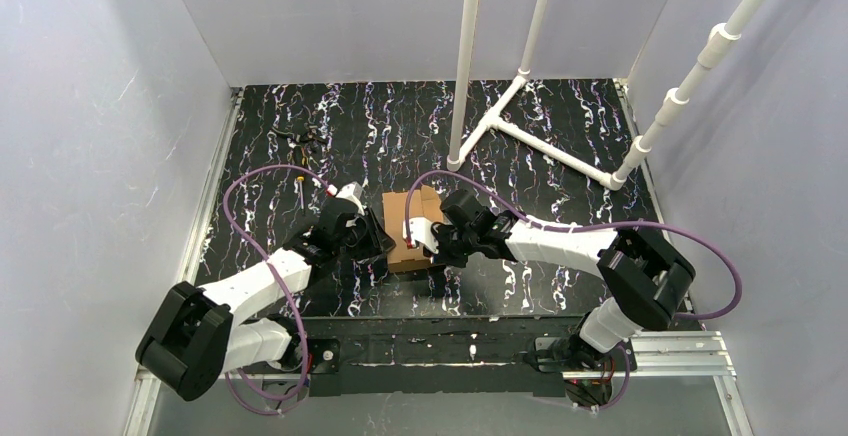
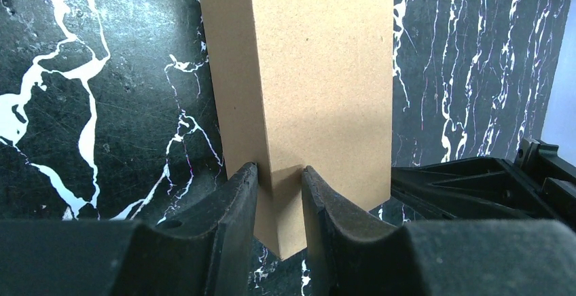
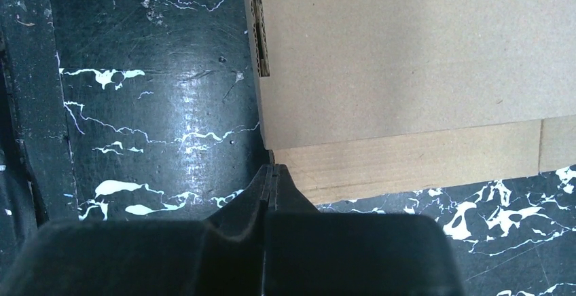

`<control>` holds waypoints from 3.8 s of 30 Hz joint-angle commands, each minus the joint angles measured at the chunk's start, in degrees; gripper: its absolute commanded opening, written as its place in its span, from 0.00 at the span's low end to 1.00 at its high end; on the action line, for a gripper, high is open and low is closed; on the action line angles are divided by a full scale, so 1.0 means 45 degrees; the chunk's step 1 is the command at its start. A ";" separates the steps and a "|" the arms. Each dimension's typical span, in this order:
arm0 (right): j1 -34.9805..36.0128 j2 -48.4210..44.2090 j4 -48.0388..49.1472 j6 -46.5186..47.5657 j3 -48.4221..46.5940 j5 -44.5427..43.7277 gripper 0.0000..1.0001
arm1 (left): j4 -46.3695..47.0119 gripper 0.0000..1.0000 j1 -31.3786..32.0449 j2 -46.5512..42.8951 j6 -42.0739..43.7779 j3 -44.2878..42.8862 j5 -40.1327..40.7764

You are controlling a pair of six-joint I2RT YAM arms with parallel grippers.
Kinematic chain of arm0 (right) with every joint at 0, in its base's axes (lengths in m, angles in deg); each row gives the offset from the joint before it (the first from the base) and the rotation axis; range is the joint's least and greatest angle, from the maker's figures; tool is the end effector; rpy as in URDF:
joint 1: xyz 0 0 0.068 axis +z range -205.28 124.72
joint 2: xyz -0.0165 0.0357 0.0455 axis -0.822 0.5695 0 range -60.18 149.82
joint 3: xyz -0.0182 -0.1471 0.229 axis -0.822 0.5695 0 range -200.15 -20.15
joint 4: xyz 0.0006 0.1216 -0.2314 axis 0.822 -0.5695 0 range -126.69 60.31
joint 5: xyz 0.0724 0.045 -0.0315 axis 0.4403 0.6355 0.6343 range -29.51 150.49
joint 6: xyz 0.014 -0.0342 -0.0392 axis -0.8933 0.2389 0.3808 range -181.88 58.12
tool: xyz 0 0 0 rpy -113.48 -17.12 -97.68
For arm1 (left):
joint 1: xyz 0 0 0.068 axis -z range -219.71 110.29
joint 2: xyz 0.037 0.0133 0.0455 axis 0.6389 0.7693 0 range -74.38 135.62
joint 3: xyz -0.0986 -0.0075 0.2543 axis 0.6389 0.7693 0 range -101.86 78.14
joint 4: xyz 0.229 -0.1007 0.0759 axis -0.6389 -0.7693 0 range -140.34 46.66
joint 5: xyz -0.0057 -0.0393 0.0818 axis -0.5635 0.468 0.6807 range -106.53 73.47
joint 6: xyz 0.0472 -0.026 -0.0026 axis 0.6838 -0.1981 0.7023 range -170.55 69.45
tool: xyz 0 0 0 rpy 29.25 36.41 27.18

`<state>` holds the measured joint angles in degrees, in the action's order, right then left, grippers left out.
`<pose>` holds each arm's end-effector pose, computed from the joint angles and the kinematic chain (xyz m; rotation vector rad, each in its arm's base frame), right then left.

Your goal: Fold the paper box

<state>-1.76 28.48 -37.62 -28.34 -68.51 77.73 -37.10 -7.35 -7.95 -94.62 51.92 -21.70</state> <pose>0.1767 0.2566 0.1842 -1.7714 1.6612 0.5225 0.1934 -0.1263 0.1820 -0.1789 2.2848 -0.8355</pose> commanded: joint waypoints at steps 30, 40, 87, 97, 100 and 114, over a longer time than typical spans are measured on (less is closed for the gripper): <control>0.0310 0.1049 -0.1142 -0.0477 -0.2080 0.0915 0.03 | -0.0712 0.28 0.0017 0.0613 0.0206 0.0176 -0.0276; -0.0951 -0.0794 -0.2302 0.0620 -0.1702 0.1830 0.49 | -0.0815 0.28 -0.0018 0.0427 0.0302 0.0299 -0.0102; -0.6992 0.4528 1.3992 -1.2150 0.1914 0.4271 0.77 | -0.1211 0.87 -0.2501 0.4918 0.3262 -0.4438 -0.4201; -0.7015 0.5665 1.4154 -1.2753 0.0949 0.4118 0.75 | -0.2488 0.66 -0.2613 0.6886 0.5010 -0.6217 -0.5185; -0.7010 0.6000 1.4252 -1.2849 0.0685 0.4732 0.73 | -0.2609 0.64 -0.2674 0.7172 0.5447 -0.6430 -0.5642; -0.7030 0.6840 1.4715 -1.3005 -0.0221 0.5749 0.64 | -0.2794 0.63 -0.2826 0.7662 0.6460 -0.6938 -0.7233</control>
<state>-33.19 58.06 27.49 -86.98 -67.70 101.95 -46.65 -19.78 25.71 -69.27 22.57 -51.71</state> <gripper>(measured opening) 0.652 0.632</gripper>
